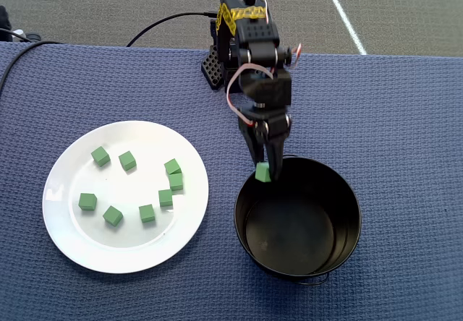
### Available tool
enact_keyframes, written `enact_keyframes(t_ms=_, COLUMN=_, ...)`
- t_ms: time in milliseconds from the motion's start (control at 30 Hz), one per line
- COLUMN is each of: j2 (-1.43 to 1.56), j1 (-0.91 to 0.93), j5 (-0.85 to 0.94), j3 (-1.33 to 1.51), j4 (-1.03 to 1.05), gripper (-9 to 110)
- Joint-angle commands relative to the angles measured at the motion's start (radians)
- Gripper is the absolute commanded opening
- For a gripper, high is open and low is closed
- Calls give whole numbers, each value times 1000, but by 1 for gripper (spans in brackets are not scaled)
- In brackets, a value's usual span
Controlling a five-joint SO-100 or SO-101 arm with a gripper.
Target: Pick up the items on the white plate and put them in the black container.
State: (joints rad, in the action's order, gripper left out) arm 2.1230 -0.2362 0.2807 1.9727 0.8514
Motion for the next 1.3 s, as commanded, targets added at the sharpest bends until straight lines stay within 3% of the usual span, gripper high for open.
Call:
enact_keyframes(t_ms=0, j2=110, j1=-23, j5=-14, j3=35, j4=-55, gripper=0)
enact_keyframes(t_ms=200, j2=-6, j1=-48, j5=0, j3=210, j4=-301, gripper=3)
enact_keyframes(t_ms=367, j2=-155, j1=-38, j5=-26, j3=132, j4=-241, gripper=31)
enact_keyframes(t_ms=433, j2=-169, j1=-31, j5=-9, j3=117, j4=-222, gripper=36)
enact_keyframes(t_ms=533, j2=-149, j1=-9, j5=-35, j3=110, j4=-196, gripper=33)
enact_keyframes(t_ms=633, j2=-118, j1=100, j5=-141, j3=8, j4=-6, gripper=29)
enact_keyframes(t_ms=733, j2=-121, j1=333, j5=-175, j3=-103, j4=166, gripper=28)
enact_keyframes(t_ms=900, j2=-373, j1=713, j5=-179, j3=-290, j4=172, gripper=25)
enact_keyframes(t_ms=1000, j2=-538, j1=742, j5=-264, j3=-420, j4=305, gripper=26)
enact_keyframes(t_ms=1267, j2=-646, j1=649, j5=-219, j3=-474, j4=443, gripper=26)
